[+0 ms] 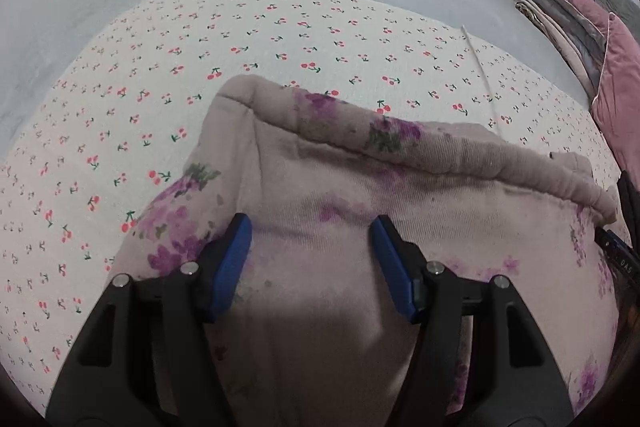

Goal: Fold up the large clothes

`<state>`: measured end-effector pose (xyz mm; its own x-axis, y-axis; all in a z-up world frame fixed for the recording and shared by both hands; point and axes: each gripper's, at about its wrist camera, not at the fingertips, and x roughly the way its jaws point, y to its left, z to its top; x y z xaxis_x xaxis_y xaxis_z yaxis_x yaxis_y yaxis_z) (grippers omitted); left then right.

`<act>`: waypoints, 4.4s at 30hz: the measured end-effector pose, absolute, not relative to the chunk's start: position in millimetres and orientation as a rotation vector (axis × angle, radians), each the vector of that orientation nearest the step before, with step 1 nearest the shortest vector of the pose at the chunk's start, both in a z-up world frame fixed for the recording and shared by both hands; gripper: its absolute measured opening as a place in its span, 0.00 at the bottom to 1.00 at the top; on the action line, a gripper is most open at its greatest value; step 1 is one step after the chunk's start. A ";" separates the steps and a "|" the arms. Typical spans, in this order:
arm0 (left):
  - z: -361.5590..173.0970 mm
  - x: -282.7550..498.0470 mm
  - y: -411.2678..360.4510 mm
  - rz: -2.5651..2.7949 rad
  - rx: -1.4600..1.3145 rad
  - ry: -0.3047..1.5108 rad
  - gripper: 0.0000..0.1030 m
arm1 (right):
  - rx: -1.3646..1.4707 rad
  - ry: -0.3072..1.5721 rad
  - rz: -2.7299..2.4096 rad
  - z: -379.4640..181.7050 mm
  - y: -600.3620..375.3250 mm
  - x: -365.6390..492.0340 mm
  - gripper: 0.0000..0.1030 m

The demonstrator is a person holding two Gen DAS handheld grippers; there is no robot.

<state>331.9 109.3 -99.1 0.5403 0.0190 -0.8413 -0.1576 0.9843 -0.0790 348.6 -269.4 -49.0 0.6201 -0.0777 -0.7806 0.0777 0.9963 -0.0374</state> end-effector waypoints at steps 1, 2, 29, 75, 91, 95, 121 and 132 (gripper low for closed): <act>-94.4 329.8 111.0 0.100 -0.159 0.990 0.63 | 0.009 0.894 -0.086 -48.1 -272.1 348.8 0.59; -89.4 326.1 112.7 0.094 -0.169 0.984 0.63 | 0.020 0.891 -0.076 -47.8 -275.8 349.4 0.59; -87.8 192.3 127.3 0.160 -0.146 0.891 0.66 | 0.268 0.882 -0.078 -57.4 -350.8 170.2 0.83; -131.2 138.3 222.4 -0.139 -0.968 1.028 0.80 | 1.062 0.888 0.122 -86.8 -414.8 111.7 0.84; -135.6 167.9 207.8 0.035 -1.042 0.921 0.86 | 1.068 0.830 0.053 -92.5 -395.4 142.8 0.87; -121.7 168.5 202.6 0.077 -0.992 0.848 0.59 | 0.999 0.804 0.020 -85.1 -387.4 149.5 0.71; -46.6 171.1 219.0 0.043 -0.853 0.719 0.37 | 0.716 0.550 0.103 12.7 -355.9 117.7 0.33; 35.2 250.7 282.2 0.037 -0.777 0.709 0.33 | 0.523 0.529 0.154 136.3 -267.8 196.6 0.30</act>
